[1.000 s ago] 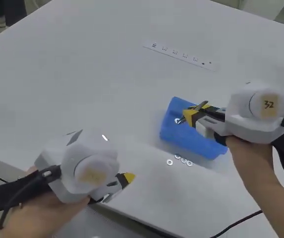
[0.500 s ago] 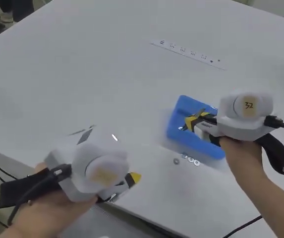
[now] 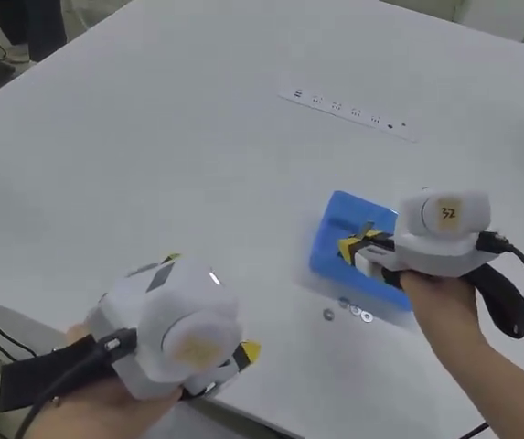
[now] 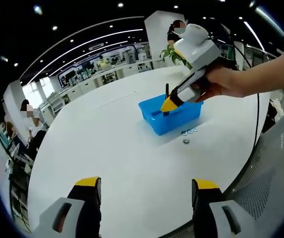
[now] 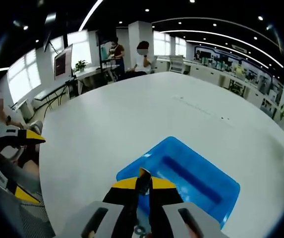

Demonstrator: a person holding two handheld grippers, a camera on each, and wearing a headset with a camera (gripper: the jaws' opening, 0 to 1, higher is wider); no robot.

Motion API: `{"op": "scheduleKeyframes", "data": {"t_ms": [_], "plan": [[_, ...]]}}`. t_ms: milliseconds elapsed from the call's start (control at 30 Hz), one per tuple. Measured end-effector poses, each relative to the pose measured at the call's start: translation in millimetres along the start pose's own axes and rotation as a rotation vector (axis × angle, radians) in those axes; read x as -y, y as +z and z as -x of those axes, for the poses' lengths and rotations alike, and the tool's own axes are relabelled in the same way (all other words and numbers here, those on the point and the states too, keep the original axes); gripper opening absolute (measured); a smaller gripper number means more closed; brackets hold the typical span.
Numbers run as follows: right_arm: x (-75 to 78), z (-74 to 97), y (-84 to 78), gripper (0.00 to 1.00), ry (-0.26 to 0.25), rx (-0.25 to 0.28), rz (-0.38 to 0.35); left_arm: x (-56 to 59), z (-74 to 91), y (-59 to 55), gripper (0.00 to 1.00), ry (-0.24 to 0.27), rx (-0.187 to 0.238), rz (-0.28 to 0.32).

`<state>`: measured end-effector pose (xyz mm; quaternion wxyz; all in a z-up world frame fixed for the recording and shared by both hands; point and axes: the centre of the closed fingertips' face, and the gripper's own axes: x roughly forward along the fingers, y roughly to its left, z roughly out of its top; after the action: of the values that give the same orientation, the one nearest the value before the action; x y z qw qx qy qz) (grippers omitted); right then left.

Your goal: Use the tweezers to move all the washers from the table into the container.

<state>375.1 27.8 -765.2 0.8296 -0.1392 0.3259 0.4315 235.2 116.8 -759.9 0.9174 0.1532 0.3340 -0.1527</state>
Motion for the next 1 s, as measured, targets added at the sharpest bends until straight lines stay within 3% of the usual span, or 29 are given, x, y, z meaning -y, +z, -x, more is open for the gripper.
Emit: {"op": "scheduleKeyframes", "data": {"t_ms": [400, 767, 1000], "plan": [[2.1, 7.7, 4.2, 0.04, 0.001, 0.014, -0.008, -1.0, 1.0, -1.7, 0.76, 0.007, -0.012, 0.003], [-0.5, 44.5, 40.9, 0.04, -0.027, 0.141, -0.022, 0.6, 0.4, -1.7, 0.77, -0.002, -0.009, -0.001], [-11.2, 62.5, 48.1, 0.04, -0.018, 0.185, -0.036, 1.9, 1.0, -0.6, 0.77, -0.008, -0.002, 0.002]]}}
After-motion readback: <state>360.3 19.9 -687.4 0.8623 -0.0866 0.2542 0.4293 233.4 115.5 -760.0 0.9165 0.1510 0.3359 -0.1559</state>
